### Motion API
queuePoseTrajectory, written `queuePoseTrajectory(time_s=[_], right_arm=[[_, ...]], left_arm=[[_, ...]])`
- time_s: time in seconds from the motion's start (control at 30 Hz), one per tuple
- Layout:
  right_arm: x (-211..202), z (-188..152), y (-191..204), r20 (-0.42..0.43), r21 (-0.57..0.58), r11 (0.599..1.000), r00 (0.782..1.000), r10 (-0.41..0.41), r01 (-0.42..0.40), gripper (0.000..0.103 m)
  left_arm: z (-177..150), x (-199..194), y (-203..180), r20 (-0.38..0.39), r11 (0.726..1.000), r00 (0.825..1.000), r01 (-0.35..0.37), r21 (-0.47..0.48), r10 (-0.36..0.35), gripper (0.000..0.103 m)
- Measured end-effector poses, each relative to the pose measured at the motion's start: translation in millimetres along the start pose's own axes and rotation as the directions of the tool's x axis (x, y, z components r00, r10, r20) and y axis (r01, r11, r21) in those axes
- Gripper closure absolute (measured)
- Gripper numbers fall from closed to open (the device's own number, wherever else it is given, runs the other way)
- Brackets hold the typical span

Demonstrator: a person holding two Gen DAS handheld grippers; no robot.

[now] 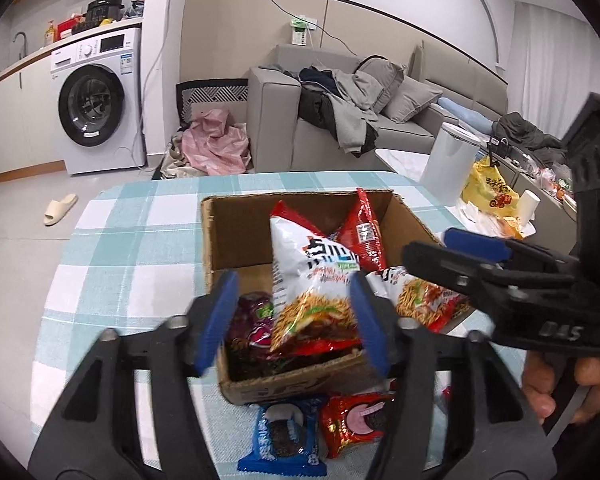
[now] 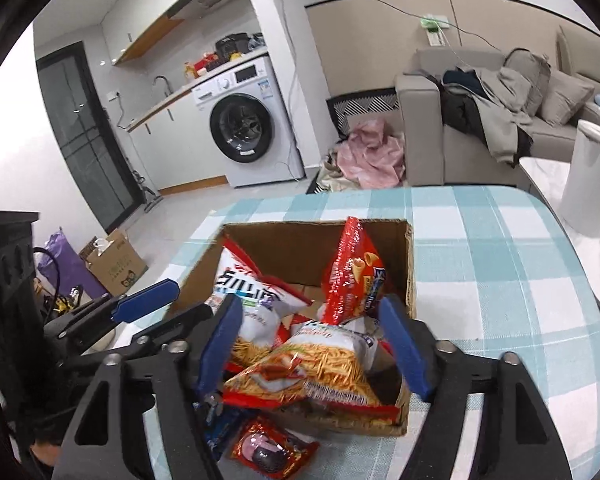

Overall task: Organize snacks
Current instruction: 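Open left gripper over box while right gripper releases chip bag inside, then move both tools toward the blue Oreo pack and the red-white balloon glue pack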

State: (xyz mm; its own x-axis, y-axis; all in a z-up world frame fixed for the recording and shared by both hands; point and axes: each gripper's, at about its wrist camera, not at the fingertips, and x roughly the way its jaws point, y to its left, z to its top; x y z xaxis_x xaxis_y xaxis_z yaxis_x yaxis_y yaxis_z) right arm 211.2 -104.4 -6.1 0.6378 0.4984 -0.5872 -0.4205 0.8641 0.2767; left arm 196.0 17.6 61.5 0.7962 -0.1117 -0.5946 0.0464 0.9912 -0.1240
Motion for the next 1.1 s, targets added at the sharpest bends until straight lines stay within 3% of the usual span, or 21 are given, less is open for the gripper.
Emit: queuePoseTrajectory(time_s=[0.07,0.13,0.23,0.4,0.8,1.1], right_arm=[[-7,-1,0,0.012,-0.01,1.0,1.0,-0.002,0.002,0.011],[-13,-3,0,0.016,-0.023,1.0,1.0,-0.02,0.02,0.004],[-20,-7,-1,0.02,-0.032,0.999,0.999,-0.038,0.038,0.002],[-27,-17,-6,0.008,-0.027,0.999,0.999,-0.045,0.045,0.001],[-44,-42,-3,0.002,-0.065,0.997,0.999,-0.045,0.045,0.0],[-51,-62,-16,-0.045,-0.046,0.994,0.994,-0.1,0.098,0.0]], left_arm=[[-2,-7,1,0.019,1.0,1.0,-0.016,0.004,0.016,0.023],[-6,-16,1,0.036,1.0,0.999,-0.022,0.011,0.022,0.021],[-12,-27,-2,0.041,0.999,0.999,-0.02,0.025,0.019,0.019],[-24,-46,-2,0.06,1.0,0.998,-0.022,0.018,0.02,0.001],[-48,-76,3,0.07,0.999,0.997,-0.034,0.005,0.034,0.0],[-63,-84,7,0.048,0.998,0.997,-0.057,-0.003,0.057,0.001]])
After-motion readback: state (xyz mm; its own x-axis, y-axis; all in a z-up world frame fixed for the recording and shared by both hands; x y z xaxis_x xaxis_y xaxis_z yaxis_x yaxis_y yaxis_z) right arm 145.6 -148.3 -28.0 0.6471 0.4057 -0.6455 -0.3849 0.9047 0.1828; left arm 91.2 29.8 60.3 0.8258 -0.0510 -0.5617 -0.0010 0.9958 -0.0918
